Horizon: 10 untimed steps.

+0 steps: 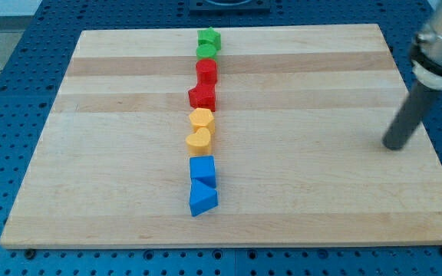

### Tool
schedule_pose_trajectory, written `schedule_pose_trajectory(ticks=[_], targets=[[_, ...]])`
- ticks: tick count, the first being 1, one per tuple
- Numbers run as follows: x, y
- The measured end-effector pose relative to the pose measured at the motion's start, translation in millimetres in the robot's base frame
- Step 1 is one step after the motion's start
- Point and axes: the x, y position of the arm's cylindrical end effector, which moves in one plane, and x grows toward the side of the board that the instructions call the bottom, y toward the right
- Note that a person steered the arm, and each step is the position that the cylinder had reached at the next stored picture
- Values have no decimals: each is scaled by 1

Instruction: Point your arm diagonally to the top right of the green circle

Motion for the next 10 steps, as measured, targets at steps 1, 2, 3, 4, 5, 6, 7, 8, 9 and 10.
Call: schedule_pose_trajectory(ticks=[1, 2, 3, 4, 5, 6, 7, 8, 9, 10], targets=[[-41, -1], [-72, -1], [-90, -1], [-115, 3], [-115, 8], [-115, 8], [-177, 0], [-247, -43], [-274, -93], [-273, -107]])
